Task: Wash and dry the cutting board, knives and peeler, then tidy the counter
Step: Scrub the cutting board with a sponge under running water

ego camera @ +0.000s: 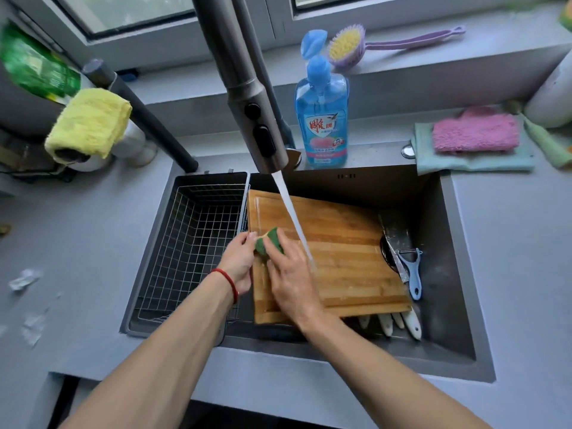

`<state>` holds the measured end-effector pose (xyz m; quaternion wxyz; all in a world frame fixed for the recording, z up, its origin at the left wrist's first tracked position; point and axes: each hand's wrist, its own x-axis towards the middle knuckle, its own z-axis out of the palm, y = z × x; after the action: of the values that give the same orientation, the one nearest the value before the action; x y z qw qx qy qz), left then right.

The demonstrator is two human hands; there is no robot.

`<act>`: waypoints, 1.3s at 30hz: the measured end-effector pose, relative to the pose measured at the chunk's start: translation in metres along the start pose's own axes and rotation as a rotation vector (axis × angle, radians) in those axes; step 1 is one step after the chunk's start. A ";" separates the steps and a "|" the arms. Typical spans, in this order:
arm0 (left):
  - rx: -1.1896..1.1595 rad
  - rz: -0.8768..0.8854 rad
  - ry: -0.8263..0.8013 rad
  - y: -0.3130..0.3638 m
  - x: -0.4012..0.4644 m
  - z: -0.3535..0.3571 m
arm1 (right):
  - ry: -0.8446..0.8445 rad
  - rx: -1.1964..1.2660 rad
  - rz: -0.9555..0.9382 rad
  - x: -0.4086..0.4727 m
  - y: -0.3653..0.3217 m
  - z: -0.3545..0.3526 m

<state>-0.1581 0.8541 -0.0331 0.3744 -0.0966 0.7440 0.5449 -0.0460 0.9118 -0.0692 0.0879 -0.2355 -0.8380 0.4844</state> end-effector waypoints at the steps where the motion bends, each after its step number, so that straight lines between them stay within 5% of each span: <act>1: 0.015 -0.004 0.012 0.003 0.002 0.000 | -0.033 -0.017 -0.054 -0.019 0.010 -0.005; 3: 0.017 -0.038 0.022 0.006 0.005 0.000 | -0.052 -0.064 -0.074 -0.040 0.044 -0.025; 8: -0.091 -0.065 -0.141 -0.002 -0.017 0.000 | 0.177 -0.021 0.471 -0.025 0.053 -0.039; 12: -0.292 -0.081 -0.259 -0.029 -0.037 0.000 | 0.177 0.118 0.260 -0.041 -0.019 0.006; 15: -0.352 -0.089 -0.253 -0.042 -0.043 0.002 | 0.115 0.021 0.130 -0.067 -0.003 0.002; 20: -0.302 -0.087 -0.236 -0.052 -0.045 0.004 | 0.263 -0.041 0.730 -0.065 0.058 -0.044; 27: -0.181 -0.117 -0.169 -0.032 -0.037 -0.001 | 0.099 -0.006 0.162 -0.083 -0.017 0.004; 32: -0.120 -0.098 -0.172 -0.020 -0.031 -0.002 | 0.206 0.083 0.521 -0.068 0.034 -0.033; 37: -0.045 -0.051 -0.110 -0.011 -0.021 0.000 | 0.170 0.040 0.088 -0.068 -0.036 0.019; 39: -0.009 -0.059 -0.082 -0.011 -0.019 -0.002 | 0.177 0.043 0.139 -0.065 -0.017 0.006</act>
<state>-0.1400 0.8427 -0.0285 0.4202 -0.0978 0.7222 0.5406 0.0031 0.8693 -0.0526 0.1327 -0.3330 -0.7980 0.4845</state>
